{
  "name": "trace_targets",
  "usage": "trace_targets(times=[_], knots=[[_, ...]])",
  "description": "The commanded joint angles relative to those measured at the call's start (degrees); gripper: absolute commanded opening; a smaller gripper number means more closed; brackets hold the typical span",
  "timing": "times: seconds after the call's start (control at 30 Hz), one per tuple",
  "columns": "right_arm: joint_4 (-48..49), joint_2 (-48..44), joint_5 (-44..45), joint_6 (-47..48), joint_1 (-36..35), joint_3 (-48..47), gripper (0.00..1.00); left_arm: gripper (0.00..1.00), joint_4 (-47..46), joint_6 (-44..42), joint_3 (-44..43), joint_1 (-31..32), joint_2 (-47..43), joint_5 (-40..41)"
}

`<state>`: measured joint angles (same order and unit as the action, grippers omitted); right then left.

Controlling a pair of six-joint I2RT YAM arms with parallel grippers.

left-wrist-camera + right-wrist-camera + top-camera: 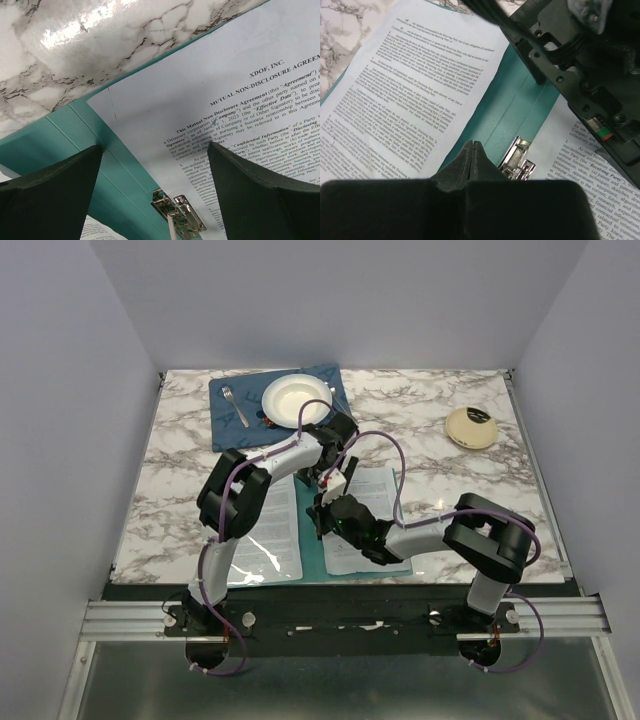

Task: Put the files into the folder

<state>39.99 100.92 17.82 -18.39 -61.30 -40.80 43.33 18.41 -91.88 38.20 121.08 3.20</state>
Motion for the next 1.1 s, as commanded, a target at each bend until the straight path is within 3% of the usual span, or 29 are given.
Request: trace_targets(times=[0.0, 1.07], knots=[[2.38, 1.38, -0.77, -1.64, -1.63, 0.01, 0.01, 0.99, 1.05, -0.4, 3.11, -0.4, 2.41, 2.16], [-4.65, 1.56, 0.37, -10.61, -5.06, 6.25, 0.01, 0.99, 0.53, -1.63, 4.16, -1.54, 0.92, 2.07]])
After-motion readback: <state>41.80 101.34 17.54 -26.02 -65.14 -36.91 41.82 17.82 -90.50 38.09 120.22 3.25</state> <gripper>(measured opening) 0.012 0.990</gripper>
